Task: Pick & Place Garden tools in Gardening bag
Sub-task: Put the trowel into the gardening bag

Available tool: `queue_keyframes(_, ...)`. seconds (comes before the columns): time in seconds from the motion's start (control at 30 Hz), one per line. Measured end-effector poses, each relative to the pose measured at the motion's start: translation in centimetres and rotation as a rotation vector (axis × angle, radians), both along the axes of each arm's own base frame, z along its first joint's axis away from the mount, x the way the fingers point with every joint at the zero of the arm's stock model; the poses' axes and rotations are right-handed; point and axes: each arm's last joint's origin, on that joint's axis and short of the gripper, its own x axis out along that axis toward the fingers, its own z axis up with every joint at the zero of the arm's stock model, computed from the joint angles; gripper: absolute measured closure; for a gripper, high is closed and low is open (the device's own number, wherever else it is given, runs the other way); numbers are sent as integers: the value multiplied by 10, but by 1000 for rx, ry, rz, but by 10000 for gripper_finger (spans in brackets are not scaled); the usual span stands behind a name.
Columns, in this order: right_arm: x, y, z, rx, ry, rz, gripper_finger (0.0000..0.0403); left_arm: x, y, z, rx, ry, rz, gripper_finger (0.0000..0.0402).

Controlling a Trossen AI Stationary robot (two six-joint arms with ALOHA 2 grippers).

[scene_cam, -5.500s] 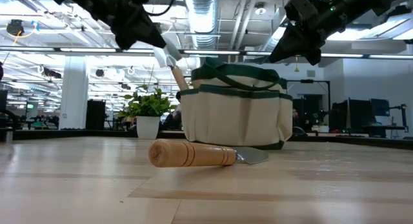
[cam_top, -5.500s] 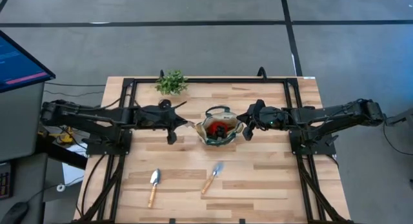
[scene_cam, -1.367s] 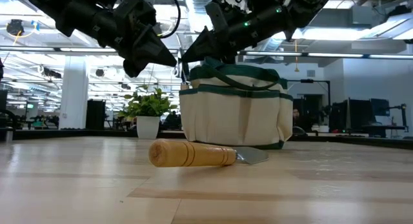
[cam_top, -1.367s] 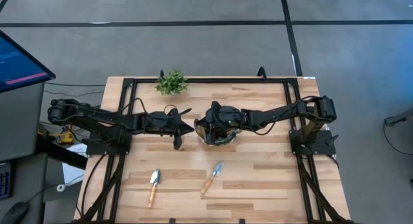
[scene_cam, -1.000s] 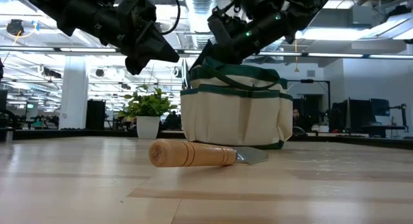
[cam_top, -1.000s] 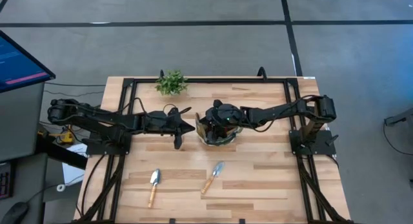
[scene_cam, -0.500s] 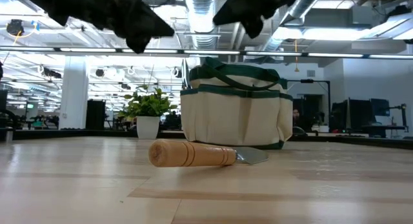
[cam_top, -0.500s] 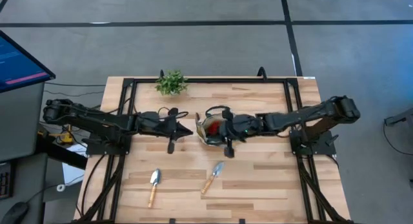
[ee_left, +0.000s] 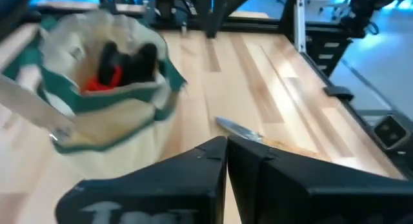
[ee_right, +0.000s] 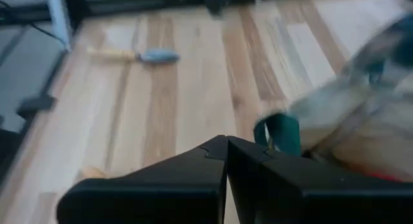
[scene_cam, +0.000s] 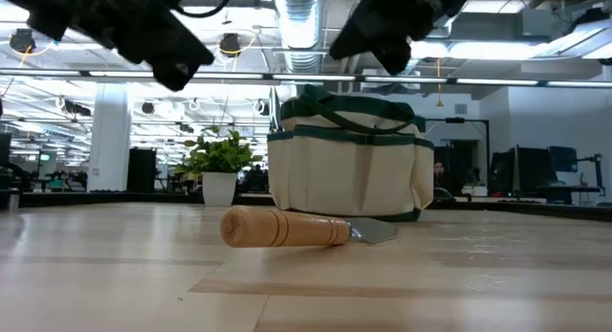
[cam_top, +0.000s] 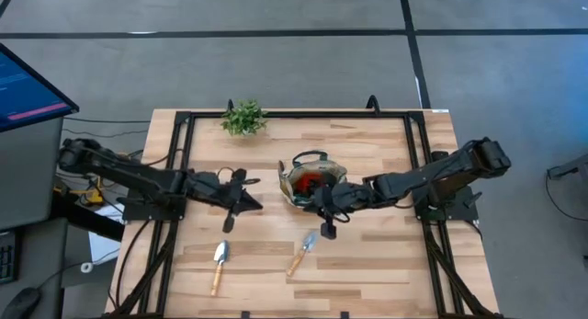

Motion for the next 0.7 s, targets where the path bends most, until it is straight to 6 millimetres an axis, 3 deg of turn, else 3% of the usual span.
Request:
queue_keyframes(0.37, 12, 16, -17, 6, -42, 19, 403, -25, -18, -19, -158, -4, -72, 400)
queue_keyframes(0.7, 14, 15, -10, 6, -94, 24, 403, -44, -37, -30, -401, 105, -186, 400)
